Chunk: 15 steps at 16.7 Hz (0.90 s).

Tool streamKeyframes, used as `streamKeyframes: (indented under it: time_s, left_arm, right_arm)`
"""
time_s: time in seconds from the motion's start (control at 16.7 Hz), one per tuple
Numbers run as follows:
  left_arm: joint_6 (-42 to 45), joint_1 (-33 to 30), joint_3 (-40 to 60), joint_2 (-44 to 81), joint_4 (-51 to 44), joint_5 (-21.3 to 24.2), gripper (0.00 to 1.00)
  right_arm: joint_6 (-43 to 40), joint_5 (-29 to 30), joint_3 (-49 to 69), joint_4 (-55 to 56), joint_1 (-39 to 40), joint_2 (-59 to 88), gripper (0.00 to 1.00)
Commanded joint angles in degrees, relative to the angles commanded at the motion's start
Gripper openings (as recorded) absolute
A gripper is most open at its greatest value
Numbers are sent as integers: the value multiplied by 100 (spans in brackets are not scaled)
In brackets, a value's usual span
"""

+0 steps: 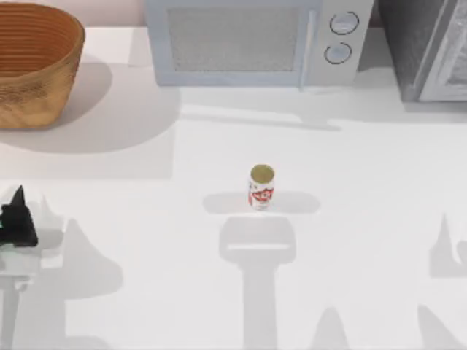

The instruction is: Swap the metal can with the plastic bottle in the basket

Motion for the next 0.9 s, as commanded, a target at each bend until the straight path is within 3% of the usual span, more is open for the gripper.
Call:
streamKeyframes:
  time_s: [0.12,0.9]
  left_arm:
    - [0,0,0,0,0,0,100]
    - [0,0,0,0,0,0,2]
  right_arm:
    - [0,0,0,0,0,0,100]
    - [0,0,0,0,0,0,100]
